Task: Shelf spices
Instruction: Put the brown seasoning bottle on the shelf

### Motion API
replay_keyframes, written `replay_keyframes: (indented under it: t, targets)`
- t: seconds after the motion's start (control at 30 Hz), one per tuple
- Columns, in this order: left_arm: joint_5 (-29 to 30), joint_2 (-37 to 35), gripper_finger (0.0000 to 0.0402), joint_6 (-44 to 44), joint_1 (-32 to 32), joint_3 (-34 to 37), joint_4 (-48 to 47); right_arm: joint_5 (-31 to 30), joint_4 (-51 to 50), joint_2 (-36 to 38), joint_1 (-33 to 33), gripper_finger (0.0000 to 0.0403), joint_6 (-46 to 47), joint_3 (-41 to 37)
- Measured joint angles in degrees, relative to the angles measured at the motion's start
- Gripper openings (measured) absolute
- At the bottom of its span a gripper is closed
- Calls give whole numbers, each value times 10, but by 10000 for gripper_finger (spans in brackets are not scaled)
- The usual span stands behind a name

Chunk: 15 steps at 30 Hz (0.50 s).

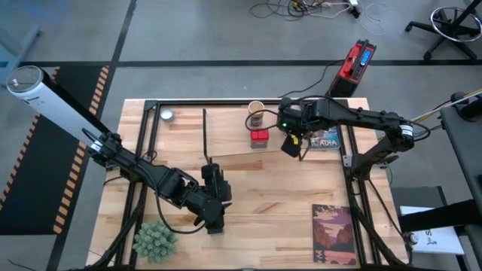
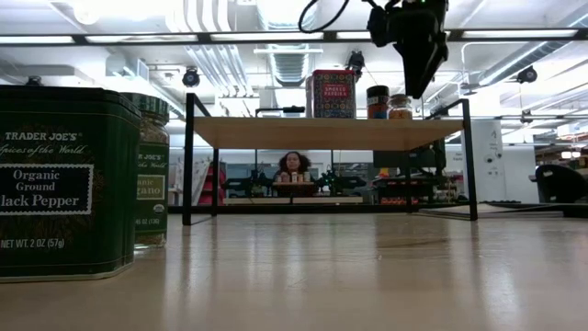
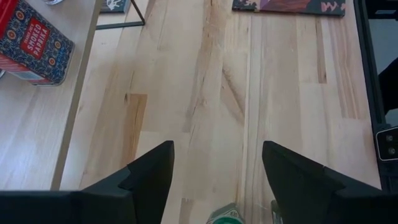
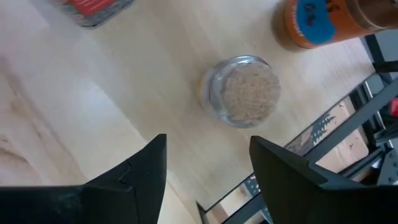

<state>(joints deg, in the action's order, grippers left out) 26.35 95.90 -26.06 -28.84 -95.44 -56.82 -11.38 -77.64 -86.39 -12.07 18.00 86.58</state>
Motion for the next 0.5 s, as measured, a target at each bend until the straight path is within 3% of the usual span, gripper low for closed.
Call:
replay_keyframes:
  t: [0.5]
  targets:
    - [0, 0, 220, -1, 0, 0, 0, 54, 6, 0, 11, 199, 15, 0]
